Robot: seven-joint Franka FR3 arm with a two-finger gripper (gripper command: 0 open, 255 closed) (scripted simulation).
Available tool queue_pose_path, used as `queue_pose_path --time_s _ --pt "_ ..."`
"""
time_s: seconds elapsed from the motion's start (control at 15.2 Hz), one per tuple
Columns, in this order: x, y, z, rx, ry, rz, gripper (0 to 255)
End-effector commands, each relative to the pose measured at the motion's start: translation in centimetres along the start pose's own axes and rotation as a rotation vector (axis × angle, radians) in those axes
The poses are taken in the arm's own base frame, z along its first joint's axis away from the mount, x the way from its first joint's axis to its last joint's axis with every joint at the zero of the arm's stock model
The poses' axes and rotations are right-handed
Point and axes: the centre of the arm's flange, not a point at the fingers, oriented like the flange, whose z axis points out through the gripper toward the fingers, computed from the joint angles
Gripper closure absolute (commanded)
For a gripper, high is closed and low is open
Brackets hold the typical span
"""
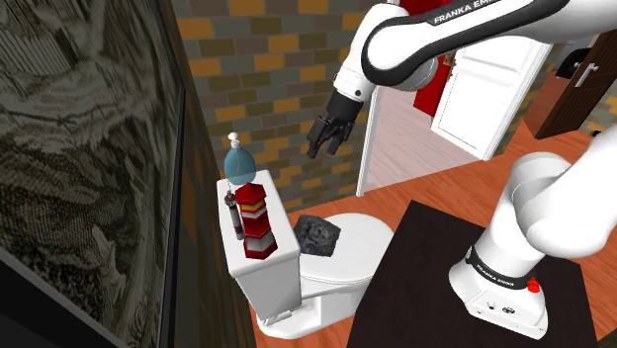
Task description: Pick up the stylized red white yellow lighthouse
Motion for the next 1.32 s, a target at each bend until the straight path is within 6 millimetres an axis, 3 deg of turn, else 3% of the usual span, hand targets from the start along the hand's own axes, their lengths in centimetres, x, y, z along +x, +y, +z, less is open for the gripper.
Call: queue_pose_path --time_s 0.0,0.92,1.25 --pt "0.8 0.1 2.3 0.036 0.018 0.005 0" --pt "9.6 -1.8 16.7 0.288 0.122 0.026 0" --pt "9.0 -0.9 19.1 0.288 0.122 0.026 0"
